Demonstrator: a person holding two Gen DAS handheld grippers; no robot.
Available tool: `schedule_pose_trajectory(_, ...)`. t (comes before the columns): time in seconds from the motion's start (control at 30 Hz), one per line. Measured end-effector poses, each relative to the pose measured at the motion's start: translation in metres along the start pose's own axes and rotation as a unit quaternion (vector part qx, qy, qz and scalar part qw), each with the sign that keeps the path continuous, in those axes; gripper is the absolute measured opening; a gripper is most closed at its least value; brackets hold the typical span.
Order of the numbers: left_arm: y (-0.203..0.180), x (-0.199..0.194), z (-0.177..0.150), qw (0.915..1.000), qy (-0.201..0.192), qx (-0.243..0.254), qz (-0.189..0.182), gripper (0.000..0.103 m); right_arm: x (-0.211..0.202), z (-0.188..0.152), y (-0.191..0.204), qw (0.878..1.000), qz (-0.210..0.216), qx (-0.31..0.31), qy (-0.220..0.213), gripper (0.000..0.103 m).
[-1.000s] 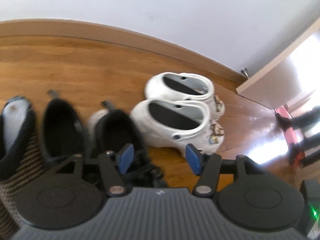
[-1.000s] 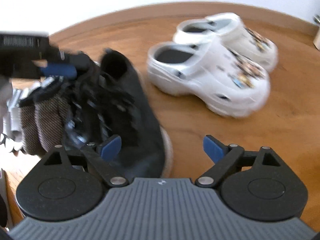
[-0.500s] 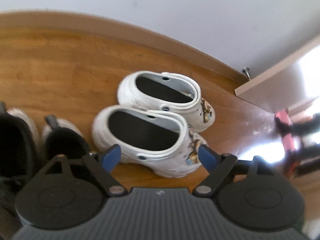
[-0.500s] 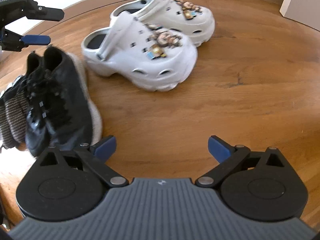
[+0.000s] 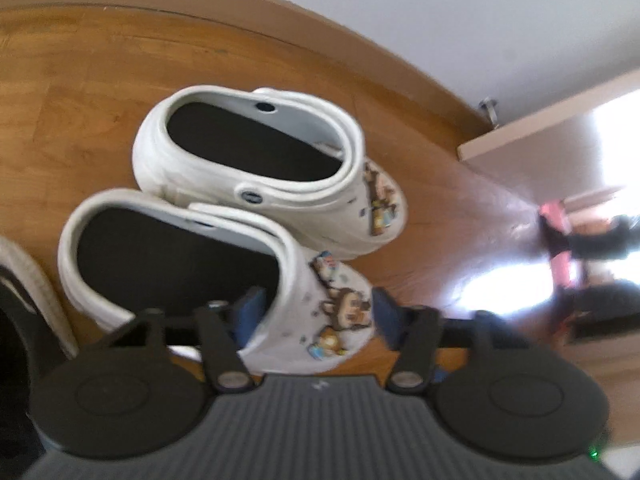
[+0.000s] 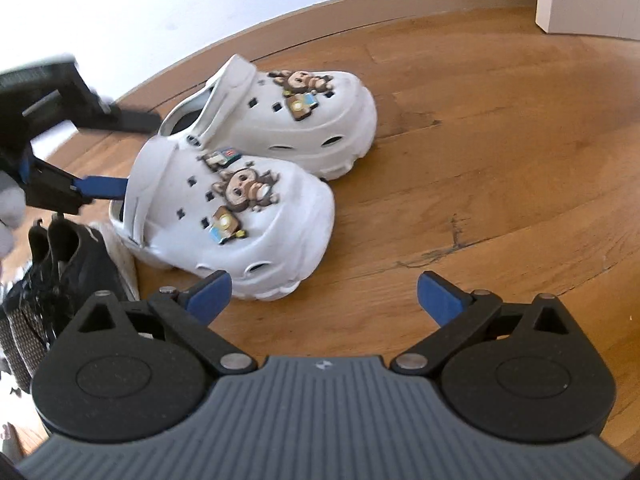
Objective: Organize scattered shoes
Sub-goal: 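Grasp a white clog by its rim with the left tool while the right tool grasps the other clog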
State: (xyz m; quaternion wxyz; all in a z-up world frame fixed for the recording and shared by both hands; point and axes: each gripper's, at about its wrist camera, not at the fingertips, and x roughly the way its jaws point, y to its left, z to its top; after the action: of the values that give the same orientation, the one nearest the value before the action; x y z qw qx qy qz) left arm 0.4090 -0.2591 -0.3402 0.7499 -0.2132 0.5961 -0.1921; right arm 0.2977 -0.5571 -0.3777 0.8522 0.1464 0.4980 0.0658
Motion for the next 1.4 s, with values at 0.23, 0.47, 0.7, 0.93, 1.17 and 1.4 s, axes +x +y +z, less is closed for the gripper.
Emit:
schedule_pose_trajectory(0.23,0.007,-0.008,-0.011,0.9965,0.003,0.082,-0.016,0.01,0.0,0.022,0.003,0.994,0.027,-0.101,-0.012,0.102)
schedule_pose_trajectory(0.47,0.019,-0.023,-0.032,0.9845,0.044,0.158,-0.063,0.01,0.002,0.038,0.034,0.971,0.067,-0.227,0.015,0.102)
schedule_pose_trajectory(0.7,0.018,-0.027,-0.039,0.9813,0.048,0.174,-0.068,0.01,0.025,0.035,0.078,0.937,0.124,-0.319,0.071,0.102)
schedule_pose_trajectory(0.93,0.027,-0.027,-0.043,0.9821,0.064,0.155,-0.085,0.012,0.046,0.013,0.091,0.921,0.14,-0.345,0.111,0.095)
schedule_pose_trajectory(1.17,0.027,-0.027,-0.056,0.982,0.081,0.148,-0.086,0.013,0.037,-0.018,0.1,0.92,0.128,-0.35,0.122,0.086)
schedule_pose_trajectory(1.4,0.029,-0.033,-0.068,0.9798,0.082,0.163,-0.081,0.016,0.019,-0.047,0.112,0.944,0.104,-0.276,0.147,0.087)
